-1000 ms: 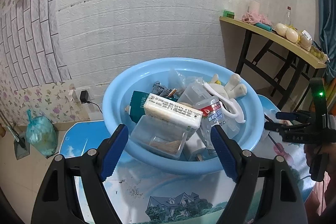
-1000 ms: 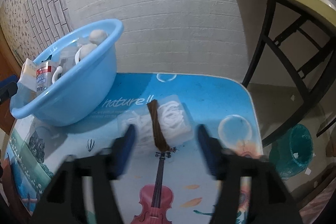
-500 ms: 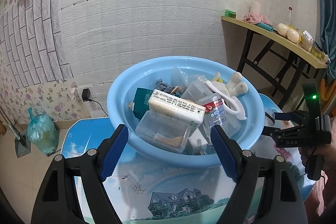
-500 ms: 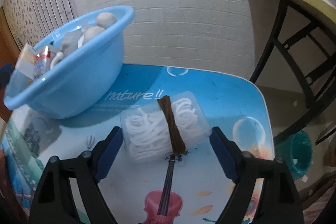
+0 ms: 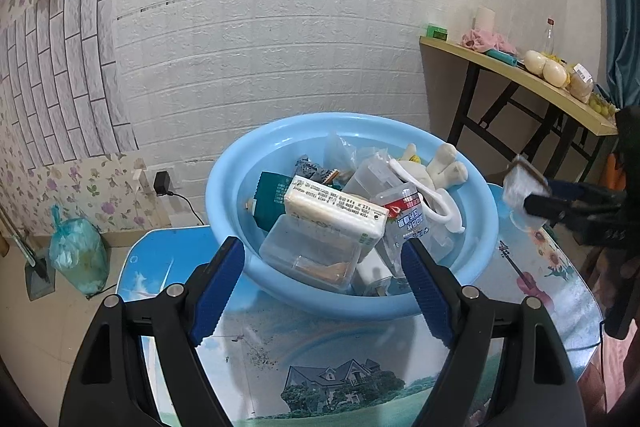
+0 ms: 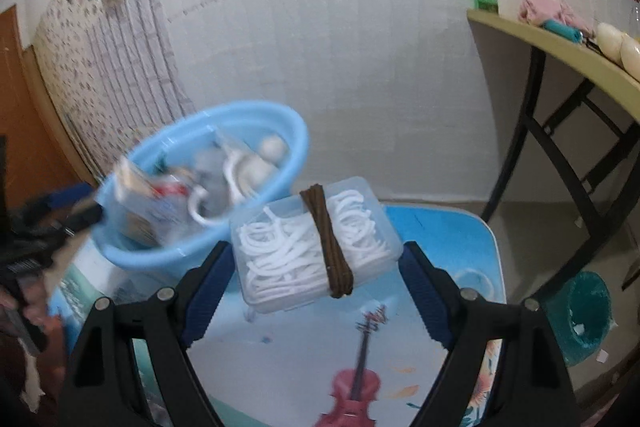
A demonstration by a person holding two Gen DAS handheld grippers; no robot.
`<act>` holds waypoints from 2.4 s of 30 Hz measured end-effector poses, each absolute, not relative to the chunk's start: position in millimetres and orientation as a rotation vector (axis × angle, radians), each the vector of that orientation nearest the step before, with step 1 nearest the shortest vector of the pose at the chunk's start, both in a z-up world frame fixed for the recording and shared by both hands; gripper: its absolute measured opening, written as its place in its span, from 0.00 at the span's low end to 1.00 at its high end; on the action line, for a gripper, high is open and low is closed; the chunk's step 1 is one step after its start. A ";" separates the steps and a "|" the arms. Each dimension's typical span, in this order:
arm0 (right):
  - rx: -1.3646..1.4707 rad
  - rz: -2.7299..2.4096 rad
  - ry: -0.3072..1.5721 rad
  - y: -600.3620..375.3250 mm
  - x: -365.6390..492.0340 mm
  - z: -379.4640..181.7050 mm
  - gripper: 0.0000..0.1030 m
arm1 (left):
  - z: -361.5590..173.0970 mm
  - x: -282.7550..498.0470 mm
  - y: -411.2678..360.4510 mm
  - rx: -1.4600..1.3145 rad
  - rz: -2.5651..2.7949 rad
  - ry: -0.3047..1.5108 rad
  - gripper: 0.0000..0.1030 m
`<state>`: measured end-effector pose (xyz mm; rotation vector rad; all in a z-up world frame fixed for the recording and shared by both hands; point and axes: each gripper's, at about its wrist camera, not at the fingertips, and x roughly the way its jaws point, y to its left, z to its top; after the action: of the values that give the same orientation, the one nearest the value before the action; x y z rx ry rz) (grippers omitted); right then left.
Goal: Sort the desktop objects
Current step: 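Carry swab box into basin and open right gripper, then withdraw both grippers from basin back over the table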
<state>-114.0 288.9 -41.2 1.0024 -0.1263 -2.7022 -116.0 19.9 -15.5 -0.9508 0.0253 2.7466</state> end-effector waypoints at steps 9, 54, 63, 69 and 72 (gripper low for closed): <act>0.943 -2.601 -0.074 246.1 -123.2 -27.3 0.82 | -12.0 -123.8 25.8 -0.924 2.721 0.060 0.83; 1.016 -2.596 0.074 188.9 -156.2 -29.3 0.83 | -21.1 -159.2 21.6 -1.036 2.670 0.061 0.98; 1.010 -2.669 0.003 193.0 -123.9 -9.1 0.85 | -5.3 -134.4 5.0 -1.095 2.718 -0.068 0.98; 1.005 -2.701 -0.093 195.1 -102.2 3.9 0.94 | 14.2 -108.3 5.5 -1.062 2.774 -0.025 1.00; 0.982 -2.722 -0.083 191.0 -89.0 11.5 0.97 | 22.8 -94.1 5.4 -1.037 2.795 -0.017 1.00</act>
<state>-89.0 191.0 11.5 0.9823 -0.0833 -2.7222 -94.1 5.4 22.8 -1.0366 -0.0174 2.7952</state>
